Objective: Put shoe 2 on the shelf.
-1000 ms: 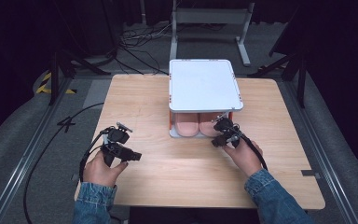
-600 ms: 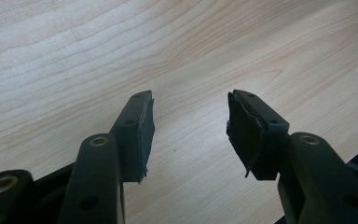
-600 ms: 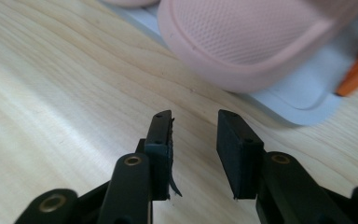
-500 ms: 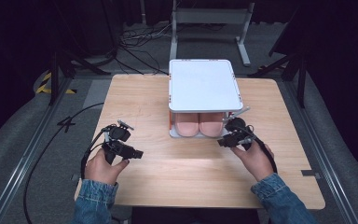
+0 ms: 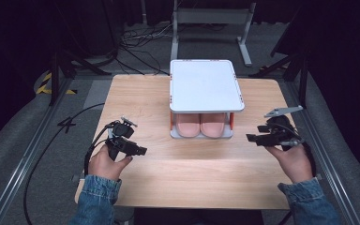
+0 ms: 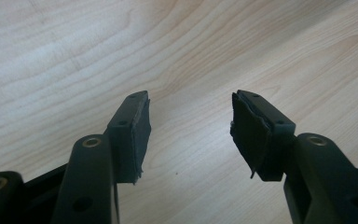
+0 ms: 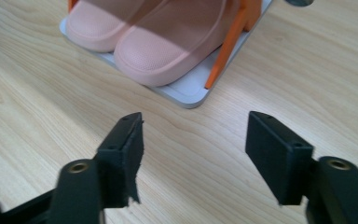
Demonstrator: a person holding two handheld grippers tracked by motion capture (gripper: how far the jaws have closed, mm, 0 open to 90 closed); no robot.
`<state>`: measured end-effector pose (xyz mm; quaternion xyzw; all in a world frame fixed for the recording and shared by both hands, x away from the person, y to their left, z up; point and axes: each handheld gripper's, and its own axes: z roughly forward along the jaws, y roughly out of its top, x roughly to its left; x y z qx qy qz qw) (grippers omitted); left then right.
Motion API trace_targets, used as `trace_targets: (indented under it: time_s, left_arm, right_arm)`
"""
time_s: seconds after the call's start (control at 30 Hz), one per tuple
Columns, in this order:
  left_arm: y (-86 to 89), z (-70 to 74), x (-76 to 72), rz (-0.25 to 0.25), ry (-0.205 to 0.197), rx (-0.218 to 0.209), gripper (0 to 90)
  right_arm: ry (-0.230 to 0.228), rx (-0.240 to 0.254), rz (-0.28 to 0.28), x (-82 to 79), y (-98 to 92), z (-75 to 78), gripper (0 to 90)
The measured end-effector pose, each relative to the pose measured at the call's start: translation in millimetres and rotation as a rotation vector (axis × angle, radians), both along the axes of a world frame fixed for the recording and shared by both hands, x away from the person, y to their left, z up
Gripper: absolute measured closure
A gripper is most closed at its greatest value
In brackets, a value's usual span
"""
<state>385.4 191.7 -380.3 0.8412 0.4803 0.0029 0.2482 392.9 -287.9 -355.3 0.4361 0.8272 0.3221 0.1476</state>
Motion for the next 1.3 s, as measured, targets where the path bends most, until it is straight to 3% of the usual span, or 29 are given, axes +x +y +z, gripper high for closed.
trace_targets:
  time_s: [0.07,0.2,0.23,0.33,0.4,0.53,0.6,0.63,0.73,0.97,1.17,1.3]
  left_arm:
    - [1.3,2.9,2.0,-0.016,-0.024,0.007,44.7]
    - [1.9,3.2,4.6,-0.017,-0.033,0.011,43.8]
    - [2.0,2.6,5.4,-0.008,-0.039,0.015,42.9]
    - [3.1,1.6,7.2,-0.005,-0.043,0.021,42.3]
    - [4.0,0.4,7.6,0.006,-0.053,0.029,42.3]
    - [7.1,-2.0,6.1,0.011,-0.071,0.049,42.3]
    - [8.4,-2.9,2.7,-0.002,-0.11,0.069,42.1]
    - [9.0,-3.2,1.5,-0.009,-0.127,0.082,40.6]
    - [10.9,-4.8,-1.4,-0.012,-0.14,0.08,39.5]
    - [12.8,-11.5,0.9,-0.006,-0.13,0.098,39.2]
    - [13.5,-18.9,-7.0,-0.004,-0.175,0.093,39.2]
    - [15.2,-26.4,-8.4,0.0,-0.168,0.097,39.0]
  right_arm:
    - [-0.019,0.02,-0.017,-6.7,-18.9,2.8,30.0]
    - [-0.027,-0.009,-0.016,-13.8,-33.7,1.9,24.7]
    - [-0.03,0.002,-0.021,-17.7,-42.1,1.2,19.5]
    - [0.003,-0.01,-0.026,-19.0,-49.7,1.1,15.3]
    - [-0.005,-0.022,-0.013,-21.5,-57.5,-0.9,15.8]
    - [-0.053,-0.006,0.001,-22.4,-73.9,-11.5,15.5]
    - [-0.062,-0.007,-0.008,-21.2,-82.2,-21.6,15.5]
    - [-0.063,0.02,-0.004,-21.7,-85.5,-28.9,15.4]
    - [-0.058,0.054,0.014,-22.3,-86.6,-36.0,15.5]
    - [-0.017,-0.048,-0.014,-17.7,-81.5,-58.2,15.4]
    - [0.028,-0.061,0.019,-11.6,-73.4,-82.0,15.4]
    - [0.015,-0.056,0.021,-7.0,-71.5,-96.5,15.3]
